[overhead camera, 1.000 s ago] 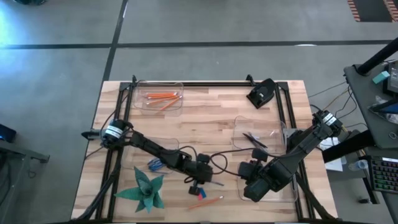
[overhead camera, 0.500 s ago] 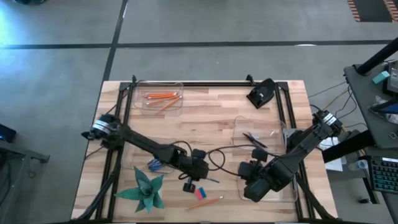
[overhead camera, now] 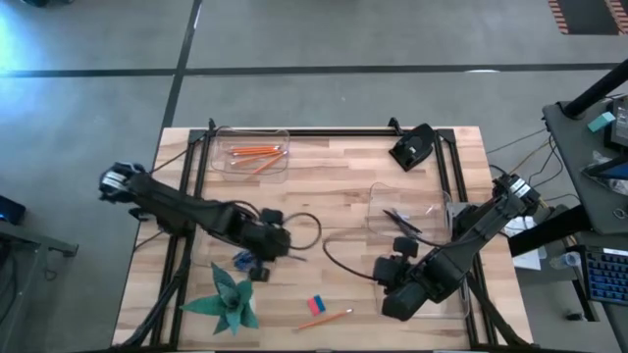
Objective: Sort crayons/erasers/pens/pencils in bins
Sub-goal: Put the blue crayon into the left center transparent bin
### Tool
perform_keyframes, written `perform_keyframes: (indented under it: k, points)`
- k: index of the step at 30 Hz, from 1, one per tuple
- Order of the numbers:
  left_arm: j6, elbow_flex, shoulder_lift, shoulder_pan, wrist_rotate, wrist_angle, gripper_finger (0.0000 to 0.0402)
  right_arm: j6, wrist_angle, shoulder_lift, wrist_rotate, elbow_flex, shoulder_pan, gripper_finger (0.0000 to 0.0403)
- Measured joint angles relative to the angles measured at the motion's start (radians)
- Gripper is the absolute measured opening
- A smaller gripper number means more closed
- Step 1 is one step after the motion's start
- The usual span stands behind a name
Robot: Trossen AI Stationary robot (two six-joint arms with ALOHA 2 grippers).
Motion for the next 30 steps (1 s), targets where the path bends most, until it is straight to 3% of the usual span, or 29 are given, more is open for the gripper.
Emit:
perform_keyframes:
  k: [7, 14, 21, 30]
  points:
    - [-0.143, -0.054, -0.126, -0.004, -0.035, -0.242, 0.0006, -0.002, 0.097, 0.001, 0.068, -0.002, -0.002, 0.0128]
    - [-0.26, -0.217, -0.19, -0.004, -0.036, -0.238, 0.0006, 0.008, 0.155, 0.001, 0.073, -0.002, -0.026, 0.0128]
    - [-0.387, -0.411, -0.203, -0.004, -0.033, -0.214, 0.0006, -0.028, 0.325, 0.001, 0.147, -0.008, -0.054, 0.0128]
    - [-0.395, -0.519, -0.201, -0.004, -0.031, -0.076, 0.0006, -0.051, 0.467, 0.059, 0.147, -0.009, -0.094, 0.0128]
